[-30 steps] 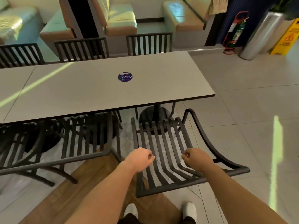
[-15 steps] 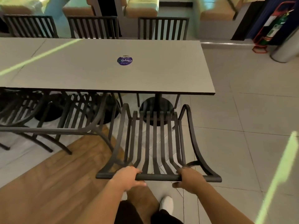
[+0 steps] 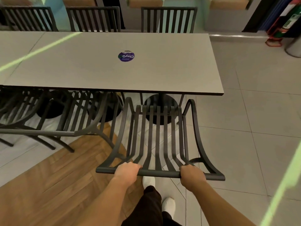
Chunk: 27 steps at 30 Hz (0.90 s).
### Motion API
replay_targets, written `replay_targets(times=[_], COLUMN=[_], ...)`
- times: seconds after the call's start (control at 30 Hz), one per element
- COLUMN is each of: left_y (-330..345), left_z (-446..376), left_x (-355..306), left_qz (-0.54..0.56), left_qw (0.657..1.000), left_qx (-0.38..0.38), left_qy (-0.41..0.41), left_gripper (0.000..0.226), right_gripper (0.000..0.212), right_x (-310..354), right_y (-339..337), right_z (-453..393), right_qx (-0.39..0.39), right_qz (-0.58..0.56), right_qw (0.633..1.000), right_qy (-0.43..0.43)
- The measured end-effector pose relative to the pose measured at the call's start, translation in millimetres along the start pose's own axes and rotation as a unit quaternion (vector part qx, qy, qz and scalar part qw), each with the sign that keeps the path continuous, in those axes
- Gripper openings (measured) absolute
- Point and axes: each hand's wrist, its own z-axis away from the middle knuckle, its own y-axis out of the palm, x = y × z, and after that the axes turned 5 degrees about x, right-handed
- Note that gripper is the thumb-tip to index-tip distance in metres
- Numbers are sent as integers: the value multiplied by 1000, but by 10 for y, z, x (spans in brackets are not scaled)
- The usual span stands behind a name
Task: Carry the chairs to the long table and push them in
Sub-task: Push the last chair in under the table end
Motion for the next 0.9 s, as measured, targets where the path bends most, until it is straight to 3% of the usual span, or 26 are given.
replay_targets(times=[0.33,0.9], left_y=[-511,-988], left_z=[-542,-1095], left_x=[160,205], left_qz=[1,-5], left_qw=[1000,1000], left_qx=[-8,3], left_qy=[20,21], left_gripper=[50,49], right_gripper=[23,21], right_x=[-48,-202], right_y=[-558,-923], right_z=[-481,-973], right_qx=[-5,-19], right_qz=[0,-6], right_qw=[1000,1000], right_qy=[-1,-10])
